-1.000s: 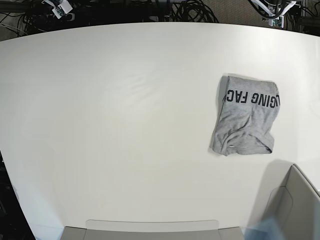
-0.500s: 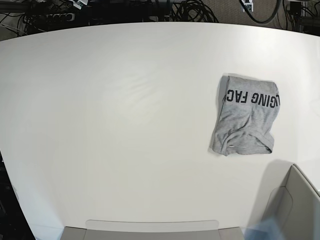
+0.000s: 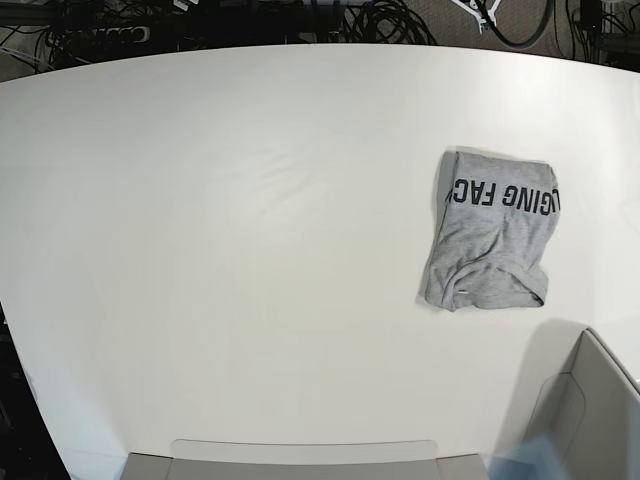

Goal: Fold the T-shirt properly

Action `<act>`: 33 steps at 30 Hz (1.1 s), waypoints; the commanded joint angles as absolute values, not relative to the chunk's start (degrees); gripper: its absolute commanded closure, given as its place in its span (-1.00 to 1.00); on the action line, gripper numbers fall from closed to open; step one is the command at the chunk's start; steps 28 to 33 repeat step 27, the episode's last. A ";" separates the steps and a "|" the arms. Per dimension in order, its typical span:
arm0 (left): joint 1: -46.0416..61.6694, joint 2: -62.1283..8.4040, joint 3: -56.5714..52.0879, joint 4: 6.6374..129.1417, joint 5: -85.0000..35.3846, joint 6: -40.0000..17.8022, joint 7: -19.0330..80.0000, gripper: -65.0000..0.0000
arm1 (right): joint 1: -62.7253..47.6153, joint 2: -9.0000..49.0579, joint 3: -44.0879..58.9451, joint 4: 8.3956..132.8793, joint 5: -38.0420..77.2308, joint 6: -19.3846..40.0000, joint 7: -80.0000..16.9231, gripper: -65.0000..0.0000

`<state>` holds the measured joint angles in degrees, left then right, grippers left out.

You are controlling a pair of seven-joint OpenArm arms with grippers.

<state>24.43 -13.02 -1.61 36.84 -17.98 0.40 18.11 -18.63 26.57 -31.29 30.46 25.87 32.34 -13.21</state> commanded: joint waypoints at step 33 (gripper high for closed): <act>18.68 -9.89 4.70 7.08 -9.80 0.48 -19.30 1.00 | -14.20 24.13 -51.56 16.84 10.07 33.19 8.04 1.00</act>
